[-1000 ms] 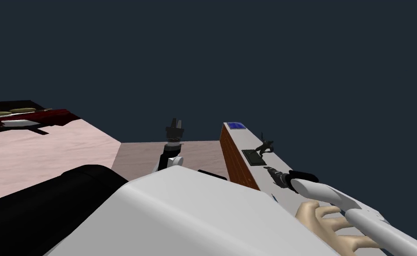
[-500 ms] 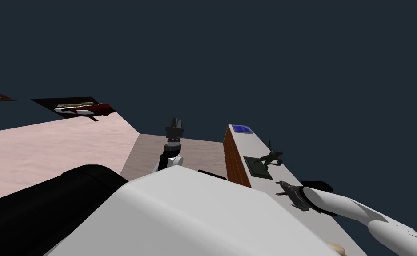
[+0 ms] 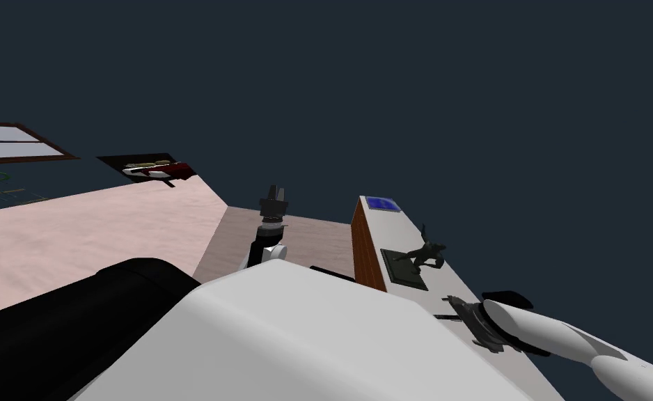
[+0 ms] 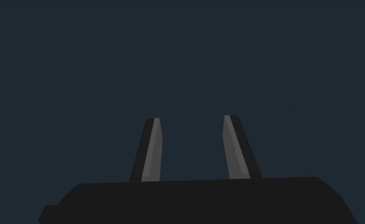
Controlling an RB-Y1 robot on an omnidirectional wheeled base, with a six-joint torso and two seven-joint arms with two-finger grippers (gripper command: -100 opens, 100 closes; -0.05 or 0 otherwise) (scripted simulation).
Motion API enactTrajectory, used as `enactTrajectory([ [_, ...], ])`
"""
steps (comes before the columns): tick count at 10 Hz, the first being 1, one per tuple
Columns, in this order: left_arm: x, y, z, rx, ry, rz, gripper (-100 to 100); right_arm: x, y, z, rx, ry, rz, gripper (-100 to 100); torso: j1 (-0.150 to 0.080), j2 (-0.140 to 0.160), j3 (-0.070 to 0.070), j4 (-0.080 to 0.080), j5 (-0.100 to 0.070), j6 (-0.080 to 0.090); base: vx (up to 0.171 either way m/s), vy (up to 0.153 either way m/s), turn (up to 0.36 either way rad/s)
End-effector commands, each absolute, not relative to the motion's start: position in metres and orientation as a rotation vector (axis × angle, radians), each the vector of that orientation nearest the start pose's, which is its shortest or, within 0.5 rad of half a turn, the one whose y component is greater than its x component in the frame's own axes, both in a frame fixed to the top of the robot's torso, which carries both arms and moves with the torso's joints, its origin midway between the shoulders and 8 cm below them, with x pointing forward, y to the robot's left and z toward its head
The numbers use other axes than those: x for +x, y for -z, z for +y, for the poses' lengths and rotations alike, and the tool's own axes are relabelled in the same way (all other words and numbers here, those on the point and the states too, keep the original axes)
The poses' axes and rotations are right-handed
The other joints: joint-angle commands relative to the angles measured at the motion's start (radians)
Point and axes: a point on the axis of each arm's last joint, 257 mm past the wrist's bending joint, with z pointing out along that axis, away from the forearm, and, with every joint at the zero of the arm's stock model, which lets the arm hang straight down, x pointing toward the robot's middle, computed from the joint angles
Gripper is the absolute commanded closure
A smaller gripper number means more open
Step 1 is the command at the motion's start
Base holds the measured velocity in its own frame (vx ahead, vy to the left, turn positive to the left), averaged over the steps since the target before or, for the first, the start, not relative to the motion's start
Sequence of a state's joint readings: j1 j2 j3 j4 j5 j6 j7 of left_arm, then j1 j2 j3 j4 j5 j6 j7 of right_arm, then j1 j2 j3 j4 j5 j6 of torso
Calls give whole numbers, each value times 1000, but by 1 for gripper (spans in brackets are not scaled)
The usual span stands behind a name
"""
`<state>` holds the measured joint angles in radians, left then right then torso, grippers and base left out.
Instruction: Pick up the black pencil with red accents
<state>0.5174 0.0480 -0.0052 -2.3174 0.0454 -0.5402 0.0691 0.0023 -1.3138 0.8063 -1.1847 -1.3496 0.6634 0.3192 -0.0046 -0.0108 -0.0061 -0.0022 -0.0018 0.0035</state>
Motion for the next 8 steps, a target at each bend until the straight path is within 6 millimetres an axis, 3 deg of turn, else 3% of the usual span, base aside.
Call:
enactTrajectory([
  [1, 328, -43, 277, -628, 1412, 564, 0, 185, 454, -607, 1868, 178, 2345, 0, 0, 0, 0, 0, 0, 0, 2, -6, 1],
  [2, 328, -43, 276, -628, 1413, 564, 0, 179, 457, -608, 1849, 168, 2363, -100, 1, 1, 0, 0, 0, 0, 62, 11, -105],
  [8, 328, -43, 277, -628, 1412, 564, 0, 158, 464, -614, 1791, 147, 2408, -100, 3, -5, -3, -1, 1, 0, 100, 25, -87],
])
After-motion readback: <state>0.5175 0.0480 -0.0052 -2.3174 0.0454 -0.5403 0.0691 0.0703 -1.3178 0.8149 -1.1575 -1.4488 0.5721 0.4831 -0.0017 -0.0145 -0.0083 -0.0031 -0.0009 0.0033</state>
